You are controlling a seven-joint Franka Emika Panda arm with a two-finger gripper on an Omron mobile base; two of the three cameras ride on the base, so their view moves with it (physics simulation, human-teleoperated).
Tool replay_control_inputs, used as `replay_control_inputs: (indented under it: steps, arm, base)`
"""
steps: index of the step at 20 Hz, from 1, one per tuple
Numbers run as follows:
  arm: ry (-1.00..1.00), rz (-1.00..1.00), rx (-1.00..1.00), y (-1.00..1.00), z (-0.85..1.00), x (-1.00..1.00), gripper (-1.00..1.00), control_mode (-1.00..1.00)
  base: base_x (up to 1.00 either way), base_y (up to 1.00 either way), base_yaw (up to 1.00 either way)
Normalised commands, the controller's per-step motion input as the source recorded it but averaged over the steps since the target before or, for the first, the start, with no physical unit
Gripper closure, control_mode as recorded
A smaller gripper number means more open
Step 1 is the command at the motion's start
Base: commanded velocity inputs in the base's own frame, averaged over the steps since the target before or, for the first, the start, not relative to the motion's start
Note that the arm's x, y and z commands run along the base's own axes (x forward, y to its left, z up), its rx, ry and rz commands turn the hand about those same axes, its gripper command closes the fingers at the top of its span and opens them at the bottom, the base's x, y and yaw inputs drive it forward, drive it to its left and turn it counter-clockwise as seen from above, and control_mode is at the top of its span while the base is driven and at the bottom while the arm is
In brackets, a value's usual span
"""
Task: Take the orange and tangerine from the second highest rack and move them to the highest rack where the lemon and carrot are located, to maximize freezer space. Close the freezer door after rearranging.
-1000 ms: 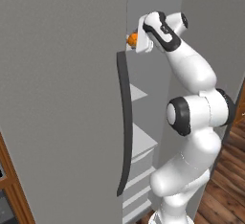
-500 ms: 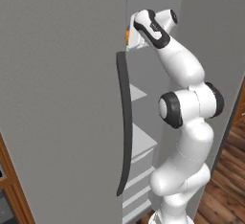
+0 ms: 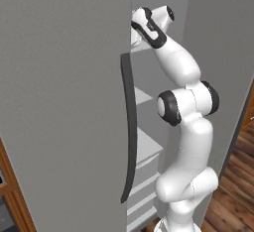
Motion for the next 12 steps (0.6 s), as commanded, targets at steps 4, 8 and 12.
replay_control_inputs:
  steps: [4,8,12]
  arm:
    - [0.01,0.0,0.0,0.38,-0.12,0.45,1.0,-1.0]
    - [0.04,0.0,0.0,0.34,-0.11,0.35,-1.0,-1.0]
    - [0.03,0.0,0.0,0.13,-0.02,0.11,-1.0,-1.0]
  base:
    - [0.0,0.0,0.0]
    - [0.0,0.0,0.0]
    - [0.0,0.0,0.0]
